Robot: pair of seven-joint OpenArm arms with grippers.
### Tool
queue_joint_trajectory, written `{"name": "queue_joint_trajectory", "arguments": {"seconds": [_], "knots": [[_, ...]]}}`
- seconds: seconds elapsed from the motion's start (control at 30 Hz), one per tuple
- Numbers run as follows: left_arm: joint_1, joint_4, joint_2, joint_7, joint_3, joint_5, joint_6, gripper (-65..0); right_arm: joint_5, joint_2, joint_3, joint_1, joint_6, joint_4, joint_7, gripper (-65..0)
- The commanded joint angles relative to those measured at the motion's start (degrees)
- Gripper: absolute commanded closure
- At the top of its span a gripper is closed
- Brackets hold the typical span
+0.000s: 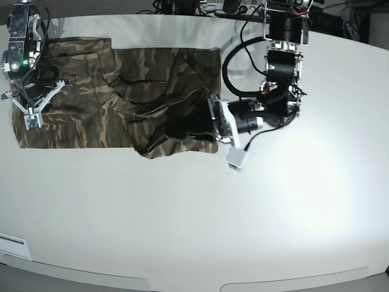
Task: Fold the T-shirt properly
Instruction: 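Lift the strip's end with the left gripper and fold it toward the right gripper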
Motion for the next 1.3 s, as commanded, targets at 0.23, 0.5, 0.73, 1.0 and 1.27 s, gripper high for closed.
{"name": "queue_joint_trajectory", "arguments": {"seconds": [0.23,0.5,0.73,1.0,1.27], "knots": [[-1.92,1.22,-1.25,-1.77,-9.40,4.83,0.59,0.0,1.09,0.48,-0.07,-0.31,0.98,0.17,-2.10,-1.7],[-0.61,1.22,-3.91,-4.46,-3.26,19.71,8.13,0.0,1.07,0.48,-0.07,-0.33,1.01,0.17,-1.97,-1.7],[0.00,1.22,-3.87,-4.02,6.25,18.12,7.80,0.0,1.09,0.48,-0.07,-0.31,1.01,0.17,-1.95,-1.7],[-0.02,1.22,-3.69,-4.55,16.52,15.54,5.70,0.0,1.09,0.48,-0.07,-0.31,0.98,0.17,-1.95,-1.7],[-1.55,1.22,-0.59,-3.93,16.35,4.02,-0.71,0.0,1.09,0.48,-0.07,-0.31,1.01,0.17,-1.97,-1.7]]}}
